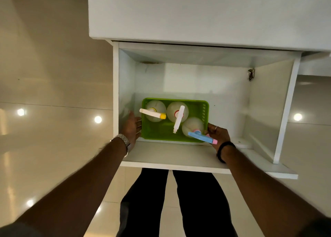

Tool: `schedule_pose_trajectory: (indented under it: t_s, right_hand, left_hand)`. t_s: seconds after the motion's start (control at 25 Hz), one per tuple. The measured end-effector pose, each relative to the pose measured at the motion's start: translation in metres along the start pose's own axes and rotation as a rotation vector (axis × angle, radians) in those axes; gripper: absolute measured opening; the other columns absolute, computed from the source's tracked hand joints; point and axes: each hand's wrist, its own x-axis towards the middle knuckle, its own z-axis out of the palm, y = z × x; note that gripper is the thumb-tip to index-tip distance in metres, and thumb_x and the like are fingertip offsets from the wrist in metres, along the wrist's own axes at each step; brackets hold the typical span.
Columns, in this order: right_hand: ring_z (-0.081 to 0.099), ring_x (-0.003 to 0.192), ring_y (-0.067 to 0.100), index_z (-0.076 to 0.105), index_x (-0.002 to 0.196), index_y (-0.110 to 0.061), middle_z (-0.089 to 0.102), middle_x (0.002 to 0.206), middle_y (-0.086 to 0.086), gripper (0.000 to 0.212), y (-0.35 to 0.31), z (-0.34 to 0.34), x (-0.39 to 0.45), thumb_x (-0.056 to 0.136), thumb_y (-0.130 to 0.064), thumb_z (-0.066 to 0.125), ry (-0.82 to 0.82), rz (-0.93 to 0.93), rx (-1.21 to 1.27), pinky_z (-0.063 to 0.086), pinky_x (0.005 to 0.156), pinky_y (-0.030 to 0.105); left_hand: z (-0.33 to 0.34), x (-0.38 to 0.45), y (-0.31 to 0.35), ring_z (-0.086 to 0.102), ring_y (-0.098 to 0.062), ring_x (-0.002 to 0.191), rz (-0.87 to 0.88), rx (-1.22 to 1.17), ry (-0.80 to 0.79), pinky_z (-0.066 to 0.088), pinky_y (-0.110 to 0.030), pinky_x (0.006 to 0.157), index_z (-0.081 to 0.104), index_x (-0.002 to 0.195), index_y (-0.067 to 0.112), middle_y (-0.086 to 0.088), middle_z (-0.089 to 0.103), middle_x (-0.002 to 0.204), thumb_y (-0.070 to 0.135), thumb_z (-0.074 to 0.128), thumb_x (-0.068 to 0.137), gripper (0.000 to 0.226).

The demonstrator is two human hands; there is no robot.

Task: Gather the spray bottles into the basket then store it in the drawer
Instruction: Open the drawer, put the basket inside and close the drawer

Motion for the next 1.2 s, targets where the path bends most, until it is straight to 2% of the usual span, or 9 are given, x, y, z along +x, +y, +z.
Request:
schedule_pose_trajectory:
  t_s: [0.28, 0.44, 0.56, 0.64, 0.76, 0.88, 1.0, 1.08, 1.2]
  right_hand:
    - [0.063, 0.092, 0.018, 0.064, 0.110, -0.020, 0.066, 0.116, 0.005, 0.036, -0.035, -0.005, -0.016, 0.103, -0.044, 0.039, -0.088, 0.340, 0.213, 0.050, 0.065, 0.032]
    - [0.062, 0.096, 0.023, 0.058, 0.130, -0.018, 0.063, 0.128, 0.012, 0.063, -0.056, 0.009, -0.017, 0.099, -0.065, 0.029, -0.109, 0.256, -0.119, 0.049, 0.062, 0.028]
    - [0.063, 0.112, 0.026, 0.051, 0.141, -0.017, 0.057, 0.139, 0.013, 0.069, -0.065, 0.025, -0.018, 0.098, -0.066, 0.028, -0.151, 0.242, -0.123, 0.048, 0.059, 0.027]
    - [0.058, 0.125, 0.026, 0.047, 0.146, -0.017, 0.055, 0.144, 0.010, 0.073, -0.065, 0.034, -0.020, 0.098, -0.068, 0.027, -0.195, 0.244, -0.137, 0.054, 0.076, 0.033]
    - [0.050, 0.136, 0.026, 0.041, 0.151, -0.015, 0.050, 0.151, 0.011, 0.080, -0.062, 0.037, -0.024, 0.097, -0.070, 0.022, -0.246, 0.236, -0.182, 0.043, 0.111, 0.046]
    - [0.044, 0.140, 0.033, 0.043, 0.148, -0.008, 0.047, 0.151, 0.017, 0.072, -0.067, 0.022, -0.035, 0.103, -0.059, 0.019, -0.102, 0.110, -0.295, 0.032, 0.118, 0.049]
    - [0.062, 0.120, 0.029, 0.065, 0.121, -0.020, 0.069, 0.124, 0.008, 0.044, -0.068, -0.007, -0.078, 0.098, -0.049, 0.041, 0.146, -0.118, -0.067, 0.046, 0.106, 0.047]
    - [0.072, 0.089, 0.024, 0.073, 0.094, -0.025, 0.076, 0.088, -0.001, 0.036, -0.057, -0.020, -0.119, 0.088, -0.050, 0.048, 0.246, -0.125, 0.134, 0.057, 0.079, 0.039]
    - [0.064, 0.062, 0.029, 0.076, 0.085, -0.006, 0.068, 0.060, 0.007, 0.047, -0.021, -0.028, -0.165, 0.094, -0.043, 0.048, 0.363, 0.093, 0.262, 0.053, 0.059, 0.032]
  left_hand:
    - [-0.005, -0.057, -0.017, 0.058, -0.017, 0.090, 0.035, 0.291, -0.051, 0.042, -0.029, 0.074, 0.059, 0.091, 0.021, -0.006, 0.064, 0.105, 0.024, 0.038, 0.106, 0.026]
    - [-0.015, -0.107, -0.048, 0.063, -0.025, 0.119, 0.432, 1.058, -0.153, 0.049, -0.036, 0.101, 0.061, 0.131, 0.020, -0.005, 0.069, 0.130, 0.043, 0.035, 0.100, 0.047]
    - [-0.006, -0.124, -0.065, 0.063, -0.015, 0.120, 0.626, 1.240, -0.106, 0.042, -0.034, 0.108, 0.063, 0.130, 0.022, 0.006, 0.070, 0.128, 0.042, 0.039, 0.096, 0.046]
    - [-0.001, -0.124, -0.072, 0.060, -0.012, 0.120, 0.638, 1.290, -0.064, 0.032, -0.036, 0.115, 0.061, 0.128, 0.024, 0.011, 0.069, 0.125, 0.040, 0.042, 0.099, 0.038]
    - [0.005, -0.123, -0.077, 0.056, -0.012, 0.124, 0.620, 1.319, -0.034, 0.026, -0.038, 0.119, 0.058, 0.129, 0.024, 0.011, 0.066, 0.127, 0.041, 0.041, 0.099, 0.038]
    - [0.009, -0.130, -0.080, 0.048, -0.016, 0.136, 0.636, 1.343, -0.041, 0.023, -0.039, 0.124, 0.050, 0.140, 0.022, 0.005, 0.057, 0.142, 0.043, 0.039, 0.100, 0.046]
    - [0.011, -0.162, -0.091, 0.018, -0.018, 0.156, 0.739, 1.278, -0.029, 0.013, -0.036, 0.128, 0.020, 0.159, 0.018, -0.002, 0.021, 0.168, 0.040, 0.038, 0.101, 0.065]
    - [0.016, -0.186, -0.101, 0.005, -0.014, 0.156, 0.765, 1.071, 0.048, 0.009, -0.028, 0.125, 0.011, 0.160, 0.016, -0.001, 0.004, 0.169, 0.037, 0.046, 0.098, 0.075]
    - [0.035, -0.205, -0.102, 0.002, -0.018, 0.156, 0.362, 0.422, 0.253, 0.006, -0.023, 0.118, 0.002, 0.160, 0.018, -0.002, -0.005, 0.170, 0.036, 0.057, 0.097, 0.085]
